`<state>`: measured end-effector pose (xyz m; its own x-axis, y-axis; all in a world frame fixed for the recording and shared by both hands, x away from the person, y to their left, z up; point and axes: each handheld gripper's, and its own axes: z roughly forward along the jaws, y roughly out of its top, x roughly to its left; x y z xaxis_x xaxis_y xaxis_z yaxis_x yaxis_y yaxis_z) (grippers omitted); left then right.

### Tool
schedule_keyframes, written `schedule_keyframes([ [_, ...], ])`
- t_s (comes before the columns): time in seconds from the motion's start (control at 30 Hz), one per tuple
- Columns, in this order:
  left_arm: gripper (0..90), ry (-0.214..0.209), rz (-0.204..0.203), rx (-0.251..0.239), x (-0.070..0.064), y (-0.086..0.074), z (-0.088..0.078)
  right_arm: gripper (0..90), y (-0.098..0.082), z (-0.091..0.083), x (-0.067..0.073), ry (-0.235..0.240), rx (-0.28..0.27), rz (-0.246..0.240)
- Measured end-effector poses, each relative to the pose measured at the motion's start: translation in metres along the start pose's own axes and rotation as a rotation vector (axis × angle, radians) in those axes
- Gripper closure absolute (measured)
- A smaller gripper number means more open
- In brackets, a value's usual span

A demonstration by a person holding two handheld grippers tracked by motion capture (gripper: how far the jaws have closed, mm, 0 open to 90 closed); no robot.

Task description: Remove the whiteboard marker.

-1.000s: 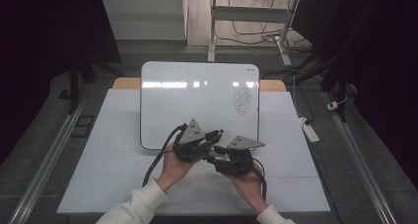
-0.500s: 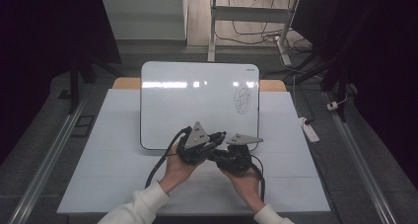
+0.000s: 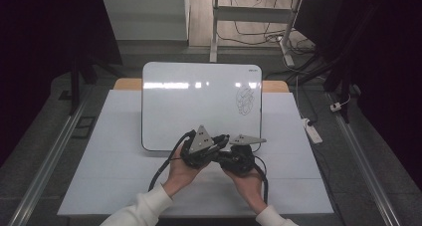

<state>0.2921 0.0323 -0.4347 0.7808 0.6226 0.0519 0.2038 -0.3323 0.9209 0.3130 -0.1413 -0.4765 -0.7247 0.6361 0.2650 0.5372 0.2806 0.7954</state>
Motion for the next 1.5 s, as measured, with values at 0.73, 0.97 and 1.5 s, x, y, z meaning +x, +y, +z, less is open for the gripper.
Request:
schedule_keyframes([
  [0.73,40.5,-0.029,-0.162,0.044,0.047,-0.039,-0.054,77.5,0.0,-0.016,-0.005,-0.027,-0.091,-0.118],
  [0.97,37.3,-0.013,-0.209,0.098,0.059,-0.074,-0.087,77.4,0.001,-0.023,-0.009,-0.036,-0.118,-0.146],
  [1.5,33.3,0.073,-0.31,0.194,0.081,-0.141,-0.148,77.4,0.01,-0.042,-0.023,-0.062,-0.192,-0.181],
])
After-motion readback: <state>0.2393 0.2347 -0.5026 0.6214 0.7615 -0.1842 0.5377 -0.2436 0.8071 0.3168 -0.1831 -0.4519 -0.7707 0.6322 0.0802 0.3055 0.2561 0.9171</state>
